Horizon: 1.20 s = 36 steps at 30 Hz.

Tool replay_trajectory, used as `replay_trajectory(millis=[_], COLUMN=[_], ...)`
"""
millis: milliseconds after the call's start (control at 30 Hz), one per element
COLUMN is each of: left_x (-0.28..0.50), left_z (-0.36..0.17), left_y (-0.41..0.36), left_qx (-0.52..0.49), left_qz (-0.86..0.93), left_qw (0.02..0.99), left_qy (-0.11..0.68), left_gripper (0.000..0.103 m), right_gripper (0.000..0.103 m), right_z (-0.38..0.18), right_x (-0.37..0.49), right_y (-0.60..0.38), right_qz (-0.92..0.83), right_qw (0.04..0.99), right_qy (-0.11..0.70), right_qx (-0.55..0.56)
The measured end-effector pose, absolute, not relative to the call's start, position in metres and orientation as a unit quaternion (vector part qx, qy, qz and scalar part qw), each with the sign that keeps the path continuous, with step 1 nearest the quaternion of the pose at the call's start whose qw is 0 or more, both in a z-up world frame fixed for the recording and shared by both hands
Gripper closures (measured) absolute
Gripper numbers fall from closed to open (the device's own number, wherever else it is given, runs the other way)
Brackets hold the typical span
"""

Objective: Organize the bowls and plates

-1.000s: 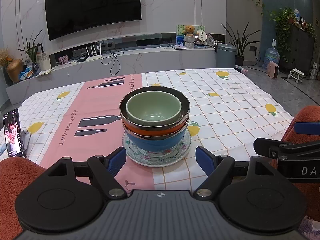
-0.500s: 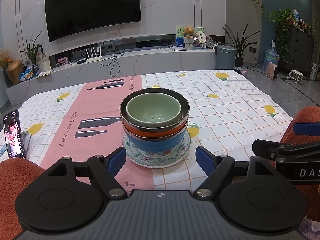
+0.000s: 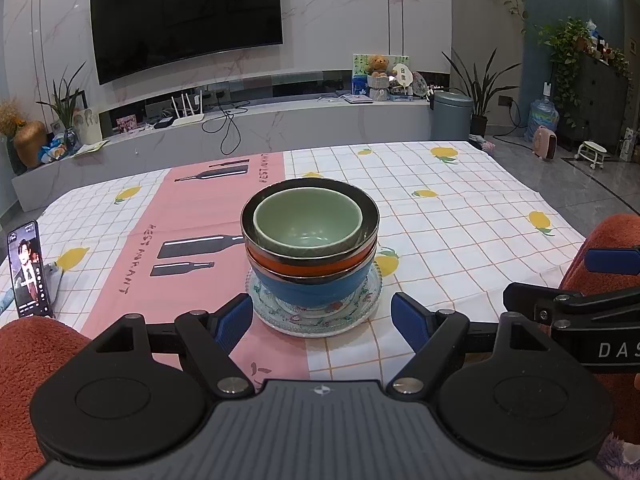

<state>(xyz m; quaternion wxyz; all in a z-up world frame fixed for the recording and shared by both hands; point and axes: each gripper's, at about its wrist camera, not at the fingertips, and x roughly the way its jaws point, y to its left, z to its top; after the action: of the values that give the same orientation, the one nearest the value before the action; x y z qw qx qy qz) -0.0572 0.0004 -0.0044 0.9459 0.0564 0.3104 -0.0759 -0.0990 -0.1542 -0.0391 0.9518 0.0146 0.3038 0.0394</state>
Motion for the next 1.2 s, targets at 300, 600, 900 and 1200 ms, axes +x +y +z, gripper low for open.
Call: replay_trajectory(millis=[300,600,900,1200], left_x=[-0.0575,-0.0573,-0.0577,-0.0575], left_z=[-0.0031,-0.0028,-0.0015,-0.0016], left_y=[0.0007,0.0011,0.0026,0.0025], left_qx=[0.055,0.054,0.051,0.051], left_qz=[-0.076,-0.074,-0.074,-0.074], left_qw=[0.946,0.946,0.946,0.946], left_qy=[0.310,0.311,0.312,0.312], left_gripper=[0.011,0.011,0.011,0.011], right_gripper=[0.006,0.006,0.006,0.006], right_z=[-0.0387,-0.0372,-0.0375,-0.0385], right_x=[-0.0992,-0.1005,-0.1001,-0.0989], right_y=[-0.1546,-0.1538,-0.1535,-0.1536], right_qz=[0.040,0.040,0.041,0.042], right_qw=[0.952,0.953,0.952,0.952], right_qy=[0.303,0.302,0.303,0.304], right_qx=[0.013,0.011,0.010,0.010])
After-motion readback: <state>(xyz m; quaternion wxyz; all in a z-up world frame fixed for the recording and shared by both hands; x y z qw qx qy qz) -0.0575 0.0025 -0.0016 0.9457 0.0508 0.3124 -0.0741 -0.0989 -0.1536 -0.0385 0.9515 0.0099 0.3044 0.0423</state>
